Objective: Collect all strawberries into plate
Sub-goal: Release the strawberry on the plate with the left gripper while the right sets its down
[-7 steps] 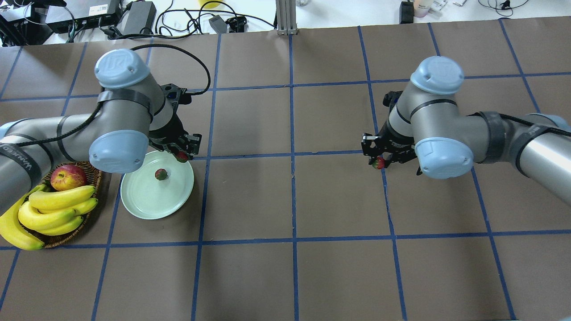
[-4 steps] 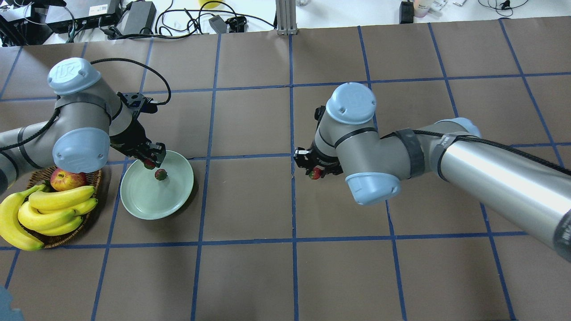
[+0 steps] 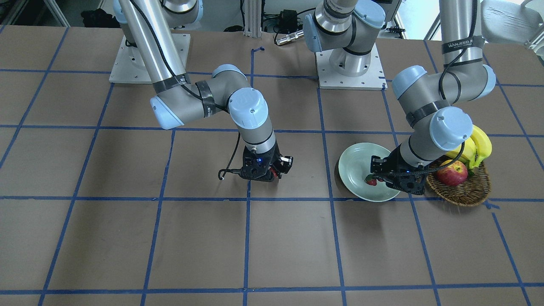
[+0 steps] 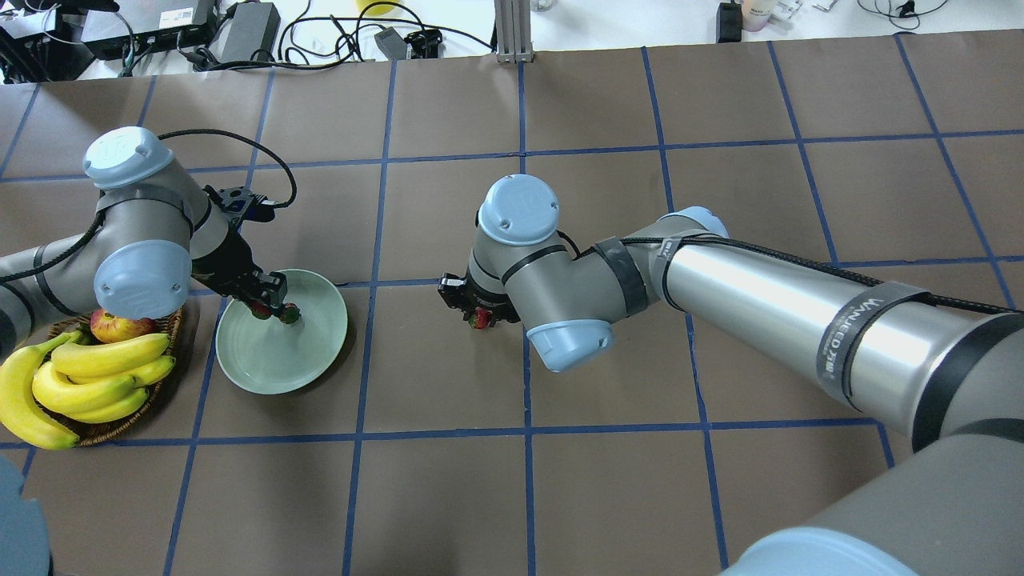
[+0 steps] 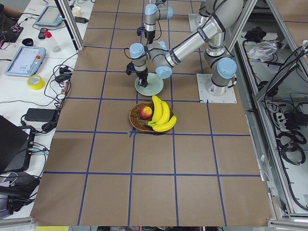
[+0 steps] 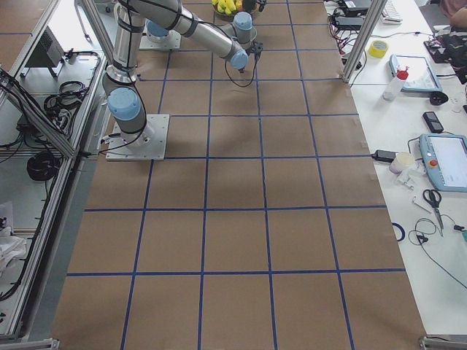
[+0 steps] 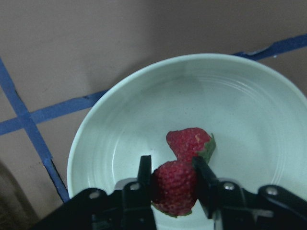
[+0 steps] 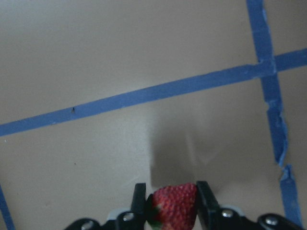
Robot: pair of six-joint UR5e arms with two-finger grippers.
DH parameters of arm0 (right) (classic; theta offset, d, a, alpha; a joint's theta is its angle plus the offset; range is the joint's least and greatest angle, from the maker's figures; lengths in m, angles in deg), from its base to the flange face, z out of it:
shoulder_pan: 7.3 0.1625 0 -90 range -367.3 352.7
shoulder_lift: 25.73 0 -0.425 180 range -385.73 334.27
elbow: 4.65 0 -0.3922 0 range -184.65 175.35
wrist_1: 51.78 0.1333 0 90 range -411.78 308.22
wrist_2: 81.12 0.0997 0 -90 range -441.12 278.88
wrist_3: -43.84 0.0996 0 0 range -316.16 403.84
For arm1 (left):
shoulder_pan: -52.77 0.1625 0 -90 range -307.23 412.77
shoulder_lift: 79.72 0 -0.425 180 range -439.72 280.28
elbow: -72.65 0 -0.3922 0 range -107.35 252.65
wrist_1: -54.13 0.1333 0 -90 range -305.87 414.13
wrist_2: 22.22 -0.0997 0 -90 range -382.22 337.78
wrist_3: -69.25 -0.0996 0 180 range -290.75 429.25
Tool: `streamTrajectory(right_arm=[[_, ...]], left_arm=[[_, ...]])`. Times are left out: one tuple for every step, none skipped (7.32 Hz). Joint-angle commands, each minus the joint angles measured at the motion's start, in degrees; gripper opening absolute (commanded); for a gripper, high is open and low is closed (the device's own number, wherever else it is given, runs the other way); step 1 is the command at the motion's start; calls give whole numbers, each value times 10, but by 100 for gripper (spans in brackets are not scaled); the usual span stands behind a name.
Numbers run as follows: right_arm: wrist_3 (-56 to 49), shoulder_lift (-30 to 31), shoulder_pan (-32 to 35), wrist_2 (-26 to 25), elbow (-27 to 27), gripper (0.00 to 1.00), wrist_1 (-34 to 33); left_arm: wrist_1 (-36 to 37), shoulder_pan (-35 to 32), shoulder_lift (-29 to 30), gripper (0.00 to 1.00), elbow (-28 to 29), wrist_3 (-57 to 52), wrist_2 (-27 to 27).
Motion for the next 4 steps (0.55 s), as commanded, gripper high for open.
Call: streamTrajectory(right_arm=[[10, -13, 7, 1, -15, 56, 5], [5, -11, 6, -7, -15, 100, 6], [-1, 15, 2, -10, -19, 100, 57], [-47, 56, -14, -46, -21, 100, 122]], left_arm=[[1, 1, -8, 90, 5, 2, 2], [-1, -5, -13, 90, 28, 11, 2], [-9, -11, -24, 90, 52, 37, 0], [-31, -12, -32, 90, 55, 44, 2]])
